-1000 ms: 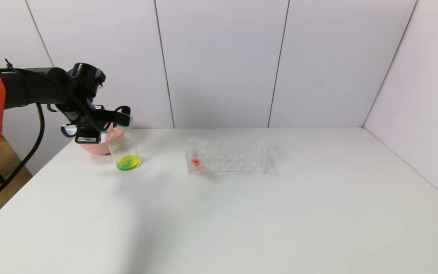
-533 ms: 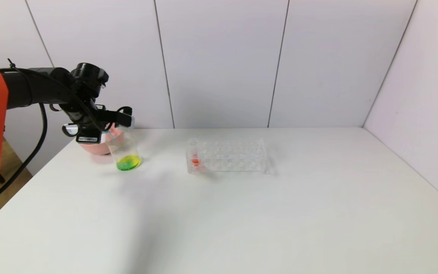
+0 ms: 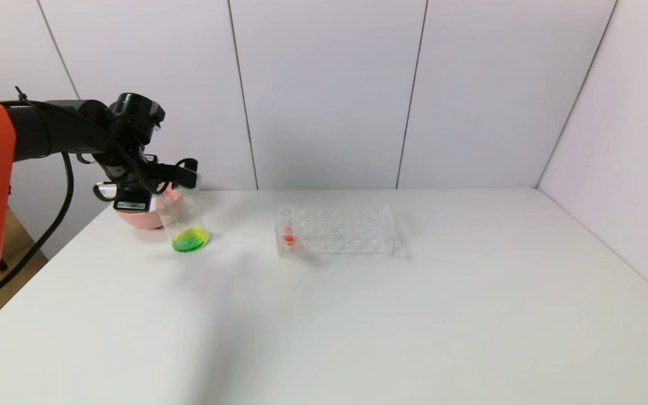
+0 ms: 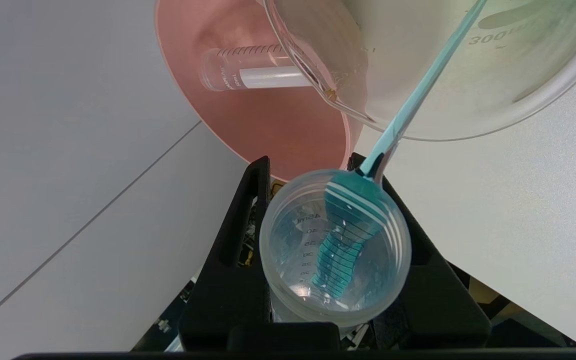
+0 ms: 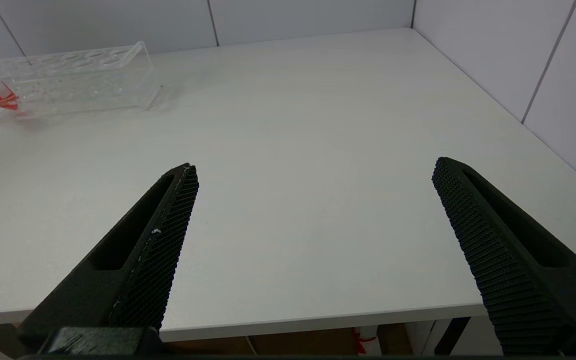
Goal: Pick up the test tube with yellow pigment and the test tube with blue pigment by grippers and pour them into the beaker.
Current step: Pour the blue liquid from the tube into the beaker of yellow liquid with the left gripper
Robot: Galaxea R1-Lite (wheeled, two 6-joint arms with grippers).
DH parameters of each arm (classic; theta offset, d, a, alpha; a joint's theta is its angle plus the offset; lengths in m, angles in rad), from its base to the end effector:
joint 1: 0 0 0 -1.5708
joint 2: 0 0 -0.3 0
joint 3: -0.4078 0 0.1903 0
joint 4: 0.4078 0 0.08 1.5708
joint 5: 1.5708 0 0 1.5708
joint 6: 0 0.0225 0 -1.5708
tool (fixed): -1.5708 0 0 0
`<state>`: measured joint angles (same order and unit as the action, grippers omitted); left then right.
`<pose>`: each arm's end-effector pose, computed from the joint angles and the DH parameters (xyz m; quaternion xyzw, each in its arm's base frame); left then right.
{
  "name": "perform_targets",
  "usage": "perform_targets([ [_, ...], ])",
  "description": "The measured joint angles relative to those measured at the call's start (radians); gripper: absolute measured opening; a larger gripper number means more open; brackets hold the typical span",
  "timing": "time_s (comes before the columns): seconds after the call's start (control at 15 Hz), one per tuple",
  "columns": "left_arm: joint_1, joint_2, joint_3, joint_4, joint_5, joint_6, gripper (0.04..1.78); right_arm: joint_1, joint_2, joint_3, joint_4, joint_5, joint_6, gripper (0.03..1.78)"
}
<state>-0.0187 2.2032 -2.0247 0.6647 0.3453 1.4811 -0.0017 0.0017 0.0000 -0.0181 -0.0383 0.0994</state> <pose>0.4300 -0.0004 0.2097 0.6621 0.3971 -0.1621 0.6145 -0.0227 -0.0008 0.0774 0.0498 -0.0092 -0.0196 0.9985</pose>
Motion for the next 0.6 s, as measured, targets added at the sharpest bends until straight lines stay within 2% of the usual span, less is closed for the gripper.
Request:
perform_targets([
  [0.6, -0.010, 0.002, 0.000, -0.001, 0.063, 0.042, 0.55, 0.000, 0.000, 0.000, 0.000, 0.000, 0.000, 1.71],
])
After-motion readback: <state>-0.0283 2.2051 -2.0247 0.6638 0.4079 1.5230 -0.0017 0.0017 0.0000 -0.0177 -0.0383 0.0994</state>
